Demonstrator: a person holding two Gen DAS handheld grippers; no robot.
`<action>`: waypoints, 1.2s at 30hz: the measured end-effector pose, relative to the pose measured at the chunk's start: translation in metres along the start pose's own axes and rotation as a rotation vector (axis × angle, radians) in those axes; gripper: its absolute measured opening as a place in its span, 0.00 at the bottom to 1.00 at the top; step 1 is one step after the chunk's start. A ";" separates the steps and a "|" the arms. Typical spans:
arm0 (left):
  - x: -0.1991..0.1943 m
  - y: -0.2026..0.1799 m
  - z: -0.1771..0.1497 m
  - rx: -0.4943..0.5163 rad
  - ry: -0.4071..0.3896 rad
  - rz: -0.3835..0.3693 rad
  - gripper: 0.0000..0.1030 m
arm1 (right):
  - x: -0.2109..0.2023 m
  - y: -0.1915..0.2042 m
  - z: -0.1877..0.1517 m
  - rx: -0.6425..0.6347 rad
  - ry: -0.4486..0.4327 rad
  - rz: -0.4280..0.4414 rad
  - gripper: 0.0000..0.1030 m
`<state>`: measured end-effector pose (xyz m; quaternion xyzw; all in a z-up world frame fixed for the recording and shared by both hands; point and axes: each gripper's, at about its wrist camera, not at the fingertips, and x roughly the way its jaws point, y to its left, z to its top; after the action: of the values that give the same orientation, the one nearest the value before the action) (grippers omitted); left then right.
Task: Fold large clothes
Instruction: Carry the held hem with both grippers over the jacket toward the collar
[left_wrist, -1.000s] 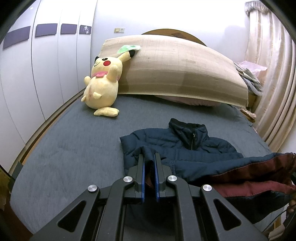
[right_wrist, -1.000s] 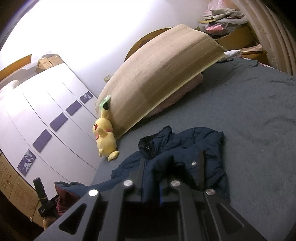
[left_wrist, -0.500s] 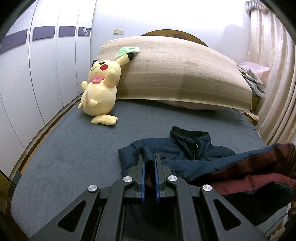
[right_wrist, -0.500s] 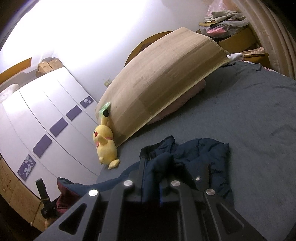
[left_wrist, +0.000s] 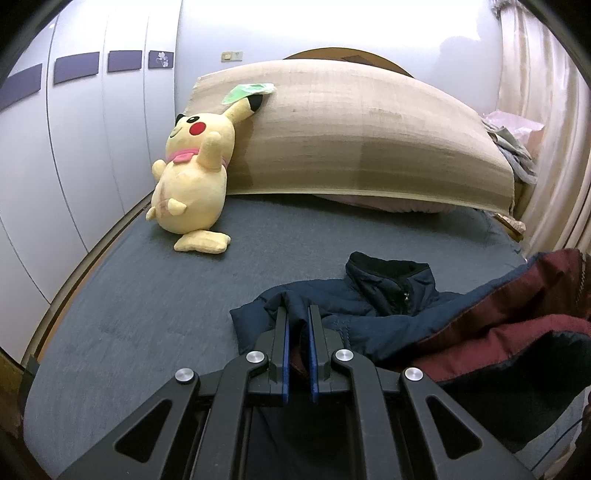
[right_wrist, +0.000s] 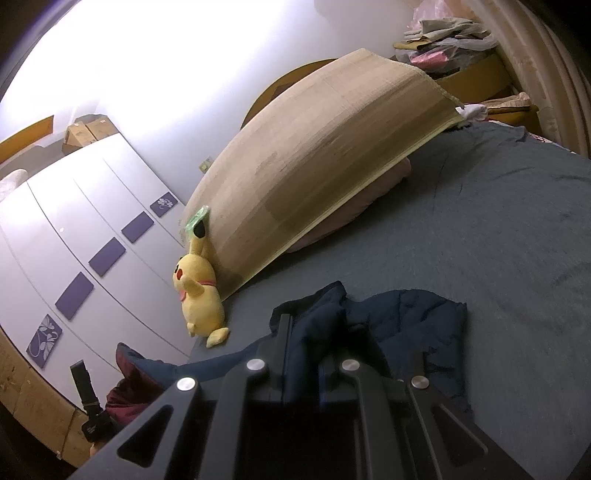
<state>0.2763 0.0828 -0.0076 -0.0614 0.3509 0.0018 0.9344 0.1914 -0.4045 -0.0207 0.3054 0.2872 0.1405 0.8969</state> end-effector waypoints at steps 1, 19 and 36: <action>0.003 -0.001 0.001 0.003 0.001 0.000 0.08 | 0.003 -0.001 0.001 0.000 0.001 -0.003 0.11; 0.054 -0.011 0.037 0.040 0.022 -0.002 0.08 | 0.067 -0.019 0.036 0.023 0.037 -0.065 0.11; 0.148 -0.013 0.040 0.047 0.122 0.031 0.08 | 0.168 -0.064 0.051 0.047 0.173 -0.205 0.11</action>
<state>0.4150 0.0691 -0.0731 -0.0340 0.4082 0.0040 0.9122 0.3606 -0.4055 -0.1000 0.2822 0.3965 0.0674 0.8710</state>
